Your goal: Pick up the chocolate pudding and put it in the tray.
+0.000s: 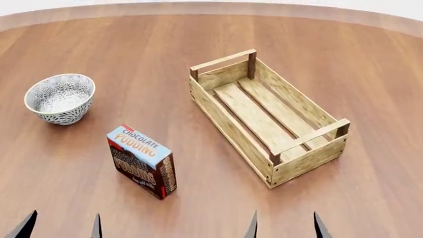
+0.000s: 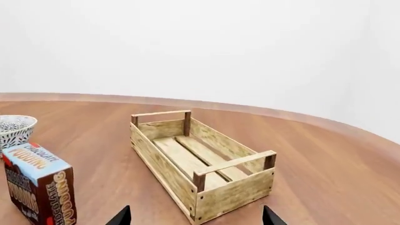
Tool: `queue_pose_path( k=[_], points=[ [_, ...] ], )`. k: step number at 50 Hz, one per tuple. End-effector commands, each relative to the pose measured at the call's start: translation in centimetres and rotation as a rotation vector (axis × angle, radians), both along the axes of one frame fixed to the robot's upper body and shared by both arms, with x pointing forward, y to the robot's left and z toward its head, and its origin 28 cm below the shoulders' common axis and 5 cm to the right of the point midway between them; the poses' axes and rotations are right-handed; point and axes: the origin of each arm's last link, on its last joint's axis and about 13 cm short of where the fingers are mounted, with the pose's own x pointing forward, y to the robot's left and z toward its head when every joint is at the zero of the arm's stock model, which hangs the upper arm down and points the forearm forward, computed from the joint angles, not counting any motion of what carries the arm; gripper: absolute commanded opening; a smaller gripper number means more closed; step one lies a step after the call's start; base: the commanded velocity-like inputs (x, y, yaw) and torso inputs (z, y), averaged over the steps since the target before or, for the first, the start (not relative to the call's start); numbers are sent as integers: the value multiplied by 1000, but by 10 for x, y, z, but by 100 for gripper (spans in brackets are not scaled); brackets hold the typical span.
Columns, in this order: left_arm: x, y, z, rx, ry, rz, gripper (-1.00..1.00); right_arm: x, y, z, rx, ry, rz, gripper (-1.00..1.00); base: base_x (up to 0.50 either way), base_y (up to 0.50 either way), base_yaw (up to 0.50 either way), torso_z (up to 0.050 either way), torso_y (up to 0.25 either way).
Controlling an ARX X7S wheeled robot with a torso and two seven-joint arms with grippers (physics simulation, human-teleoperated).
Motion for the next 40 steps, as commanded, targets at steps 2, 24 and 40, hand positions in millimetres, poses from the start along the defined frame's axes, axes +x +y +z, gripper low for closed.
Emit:
queue_pose_path(
  k=[2,24,40],
  points=[
    [-3,-1,6,-1,-17,-10,100,0,1,3,-1,-15,8,100,381,139,0,0,0],
    [-6,-2,10,-13,-19,-24,100,0,-1,2,25,-12,-1,100,420,58,0,0,0],
    [-7,-3,12,-14,-26,-30,100,1,1,6,22,-20,1,100,427,0,0,0,0]
  ],
)
